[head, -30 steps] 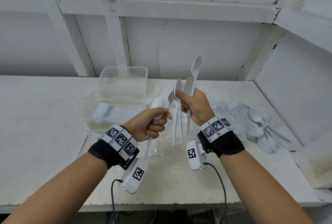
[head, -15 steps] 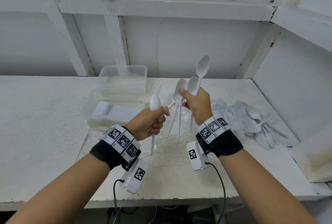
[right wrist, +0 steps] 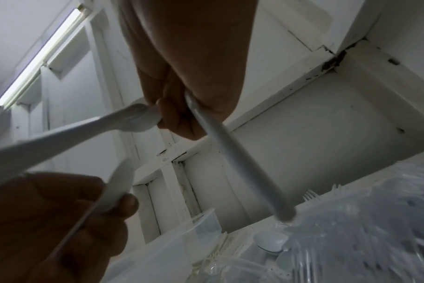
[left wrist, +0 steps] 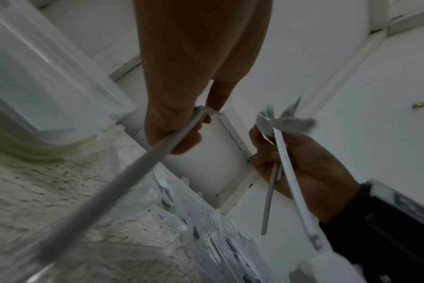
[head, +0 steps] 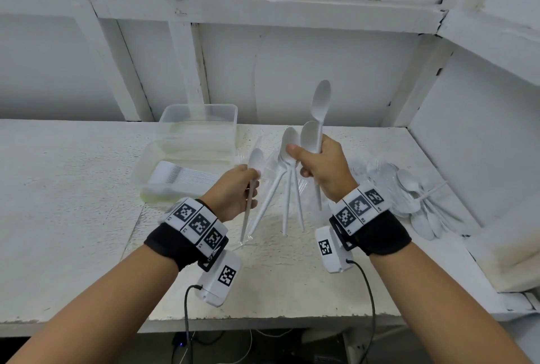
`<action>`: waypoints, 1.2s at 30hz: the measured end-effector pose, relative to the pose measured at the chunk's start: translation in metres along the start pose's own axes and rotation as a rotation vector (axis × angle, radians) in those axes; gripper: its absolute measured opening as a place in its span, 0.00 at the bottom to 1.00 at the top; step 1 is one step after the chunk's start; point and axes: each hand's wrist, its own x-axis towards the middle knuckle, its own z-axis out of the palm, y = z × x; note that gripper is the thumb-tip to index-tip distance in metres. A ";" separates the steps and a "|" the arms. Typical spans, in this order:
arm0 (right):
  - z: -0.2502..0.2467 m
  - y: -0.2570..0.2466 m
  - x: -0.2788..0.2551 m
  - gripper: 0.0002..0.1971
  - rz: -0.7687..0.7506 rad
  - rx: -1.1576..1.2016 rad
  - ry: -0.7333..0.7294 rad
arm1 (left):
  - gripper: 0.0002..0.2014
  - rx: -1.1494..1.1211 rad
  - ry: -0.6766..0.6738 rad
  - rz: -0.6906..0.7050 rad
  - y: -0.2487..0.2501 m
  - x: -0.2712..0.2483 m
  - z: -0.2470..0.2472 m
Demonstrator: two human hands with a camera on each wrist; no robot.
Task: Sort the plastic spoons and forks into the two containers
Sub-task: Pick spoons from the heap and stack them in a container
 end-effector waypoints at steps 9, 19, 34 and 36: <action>0.021 0.014 -0.010 0.08 -0.030 -0.083 -0.068 | 0.16 -0.293 -0.209 0.097 -0.001 -0.006 0.011; 0.022 0.018 -0.010 0.18 -0.050 -0.332 -0.195 | 0.10 -0.256 -0.305 0.002 -0.006 -0.006 0.007; 0.034 0.029 -0.030 0.03 0.016 -0.299 -0.060 | 0.14 -0.404 -0.047 0.095 -0.023 0.008 0.008; 0.037 0.029 -0.029 0.04 -0.012 -0.353 -0.033 | 0.24 -0.369 -0.138 0.101 -0.024 0.007 0.009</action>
